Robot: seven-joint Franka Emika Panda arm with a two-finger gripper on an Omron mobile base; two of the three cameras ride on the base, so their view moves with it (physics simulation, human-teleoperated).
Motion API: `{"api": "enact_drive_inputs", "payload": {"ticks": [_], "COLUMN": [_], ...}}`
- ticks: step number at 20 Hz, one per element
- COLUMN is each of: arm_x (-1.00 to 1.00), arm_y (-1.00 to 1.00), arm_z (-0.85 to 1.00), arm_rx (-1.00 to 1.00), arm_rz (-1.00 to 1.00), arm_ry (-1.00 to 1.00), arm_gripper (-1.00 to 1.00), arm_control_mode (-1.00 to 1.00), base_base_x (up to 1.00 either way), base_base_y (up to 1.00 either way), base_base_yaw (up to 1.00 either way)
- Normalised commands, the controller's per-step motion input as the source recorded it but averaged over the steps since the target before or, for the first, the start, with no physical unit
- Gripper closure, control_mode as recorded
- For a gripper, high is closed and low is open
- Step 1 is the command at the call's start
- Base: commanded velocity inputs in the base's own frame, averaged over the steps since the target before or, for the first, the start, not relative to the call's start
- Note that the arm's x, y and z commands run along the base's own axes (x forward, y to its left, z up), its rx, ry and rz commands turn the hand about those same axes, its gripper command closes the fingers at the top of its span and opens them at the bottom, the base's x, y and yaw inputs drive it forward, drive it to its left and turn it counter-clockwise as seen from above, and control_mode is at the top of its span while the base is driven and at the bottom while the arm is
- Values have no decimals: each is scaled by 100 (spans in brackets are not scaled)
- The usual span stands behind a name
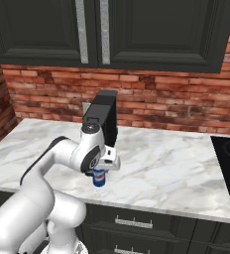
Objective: Four empty soda cans are scattered around the kitchen. Gather all the cans and cluster them next to the stove for recycling.
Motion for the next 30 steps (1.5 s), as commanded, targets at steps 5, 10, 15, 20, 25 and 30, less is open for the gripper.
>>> {"api": "enact_drive_inputs", "payload": {"ticks": [5,10,15,20,25,30], "arm_x": [-10,-59,-83,-75,-77,-29], "arm_y": [0,-1,-3,0,0,0], "arm_z": [90,77,52,30,10,5], "arm_rx": [0,0,0,0,0,-1], "arm_rz": [0,0,0,0,0,0], "arm_ry": [0,0,0,10,8,1], "arm_gripper": [100,100,100,100,100,100], "arm_control_mode": [-100,-100,-100,-100,-100,-100], "base_base_x": [0,0,0,0,0,0], "base_base_y": [0,0,0,0,0,0], "base_base_yaw": [0,0,0,0,0,0]}}
